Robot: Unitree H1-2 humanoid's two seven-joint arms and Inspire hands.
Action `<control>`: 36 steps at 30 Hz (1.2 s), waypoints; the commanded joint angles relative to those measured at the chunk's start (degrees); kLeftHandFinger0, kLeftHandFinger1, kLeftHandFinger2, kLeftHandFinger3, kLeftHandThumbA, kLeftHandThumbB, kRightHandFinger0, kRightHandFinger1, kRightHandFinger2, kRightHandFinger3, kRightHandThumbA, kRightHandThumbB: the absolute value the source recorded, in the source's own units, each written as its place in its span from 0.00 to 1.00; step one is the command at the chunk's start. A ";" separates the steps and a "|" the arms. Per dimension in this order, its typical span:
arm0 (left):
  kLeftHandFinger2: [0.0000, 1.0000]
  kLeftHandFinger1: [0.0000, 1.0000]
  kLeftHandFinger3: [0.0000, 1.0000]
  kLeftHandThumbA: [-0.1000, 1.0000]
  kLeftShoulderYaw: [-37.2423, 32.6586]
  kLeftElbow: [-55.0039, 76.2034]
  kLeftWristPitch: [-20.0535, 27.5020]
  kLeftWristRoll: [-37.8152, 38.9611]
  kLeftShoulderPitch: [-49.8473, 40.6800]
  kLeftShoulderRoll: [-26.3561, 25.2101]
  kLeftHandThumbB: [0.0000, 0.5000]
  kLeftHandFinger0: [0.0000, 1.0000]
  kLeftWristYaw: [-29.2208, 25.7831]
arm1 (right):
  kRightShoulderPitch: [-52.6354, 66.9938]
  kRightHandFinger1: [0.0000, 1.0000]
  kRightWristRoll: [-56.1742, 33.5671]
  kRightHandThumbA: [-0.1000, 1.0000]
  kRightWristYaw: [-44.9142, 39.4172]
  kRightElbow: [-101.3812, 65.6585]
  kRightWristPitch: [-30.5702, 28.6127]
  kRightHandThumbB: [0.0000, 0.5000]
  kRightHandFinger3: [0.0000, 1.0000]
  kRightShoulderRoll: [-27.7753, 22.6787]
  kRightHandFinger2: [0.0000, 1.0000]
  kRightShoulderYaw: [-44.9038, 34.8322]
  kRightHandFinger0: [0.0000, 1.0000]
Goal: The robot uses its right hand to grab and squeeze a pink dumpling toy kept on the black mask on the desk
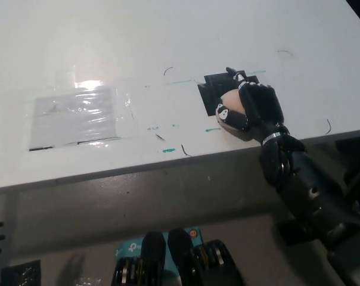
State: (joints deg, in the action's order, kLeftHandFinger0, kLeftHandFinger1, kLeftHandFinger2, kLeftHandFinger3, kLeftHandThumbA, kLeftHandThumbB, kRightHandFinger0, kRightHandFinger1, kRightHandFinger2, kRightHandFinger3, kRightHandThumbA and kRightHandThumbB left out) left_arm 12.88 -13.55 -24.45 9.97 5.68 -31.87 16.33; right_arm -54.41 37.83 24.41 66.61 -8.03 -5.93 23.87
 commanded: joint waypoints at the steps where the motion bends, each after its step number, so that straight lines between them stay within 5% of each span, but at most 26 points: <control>1: 0.79 0.70 0.90 1.00 1.07 2.48 -0.43 1.01 0.56 -1.97 0.35 0.57 0.71 | -1.26 0.72 -1.10 0.00 -5.56 -1.20 3.79 0.08 1.00 -0.52 0.91 0.22 0.48; 3: 0.81 0.72 0.92 1.00 1.04 2.68 -0.82 1.05 0.55 -1.92 0.33 0.59 0.72 | -0.56 0.95 -1.52 0.00 -6.80 -3.28 4.31 0.15 1.00 -0.85 1.00 -0.08 0.69; 4: 0.82 0.72 0.92 1.00 1.04 2.70 -1.01 1.13 0.57 -1.86 0.33 0.60 0.75 | -0.36 0.98 -1.52 0.01 -7.07 -3.88 4.54 0.14 1.00 -0.96 1.00 -0.05 0.74; 6: 0.82 0.72 0.92 1.00 1.12 3.10 -1.83 1.00 0.60 -1.70 0.31 0.60 0.28 | 0.31 1.00 -2.34 0.14 -9.05 -6.13 5.32 0.20 1.00 -1.21 1.00 -0.55 1.00; 8: 0.82 0.72 0.91 1.00 1.06 3.10 -1.46 0.70 0.50 -1.61 0.31 0.59 0.08 | 0.82 1.00 -1.95 0.32 -11.77 -8.96 7.28 0.26 1.00 -1.72 1.00 0.00 1.00; 10: 0.82 0.71 0.90 1.00 1.06 2.96 -1.10 0.78 0.51 -1.69 0.31 0.59 0.31 | 1.95 1.00 -1.69 0.47 -13.76 -13.35 10.01 0.43 1.00 -1.96 1.00 0.01 1.00; 13: 0.82 0.72 0.90 1.00 0.87 2.92 -0.29 0.67 0.39 -1.81 0.30 0.59 0.62 | 2.98 1.00 -1.64 0.56 -15.80 -17.17 12.42 0.52 1.00 -2.27 1.00 -0.14 1.00; 14: 0.82 0.72 0.90 1.00 1.25 3.40 -1.41 1.05 0.45 -1.50 0.30 0.60 0.28 | 3.81 1.00 -1.48 0.68 -17.34 -20.60 14.22 0.63 1.00 -2.51 1.00 -0.16 1.00; 17: 0.83 0.74 0.91 1.00 1.35 3.87 -2.02 1.09 0.37 -1.42 0.29 0.62 0.10 | 5.35 1.00 -1.21 0.75 -18.02 -26.04 15.80 0.76 1.00 -2.86 1.00 -0.52 1.00; 25: 0.82 0.73 0.91 1.00 1.20 3.28 -0.95 0.68 0.06 -1.51 0.32 0.61 0.06 | 8.79 1.00 -2.51 0.75 -19.96 -38.13 17.41 0.80 1.00 -3.34 1.00 -3.59 1.00; 36: 0.84 0.75 0.93 1.00 1.32 3.41 -1.77 1.12 -0.05 -1.51 0.29 0.62 0.25 | 14.99 1.00 -3.45 0.63 -24.16 -53.71 19.57 0.66 1.00 -6.55 1.00 -7.40 1.00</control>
State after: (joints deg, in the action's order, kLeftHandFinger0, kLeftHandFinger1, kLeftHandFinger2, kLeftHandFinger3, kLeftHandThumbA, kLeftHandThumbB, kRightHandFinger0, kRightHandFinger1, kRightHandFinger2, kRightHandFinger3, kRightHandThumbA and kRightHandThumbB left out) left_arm 13.25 -11.62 -25.64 10.36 5.30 -31.84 16.32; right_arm -40.93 35.65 2.76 18.82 9.86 -10.27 18.45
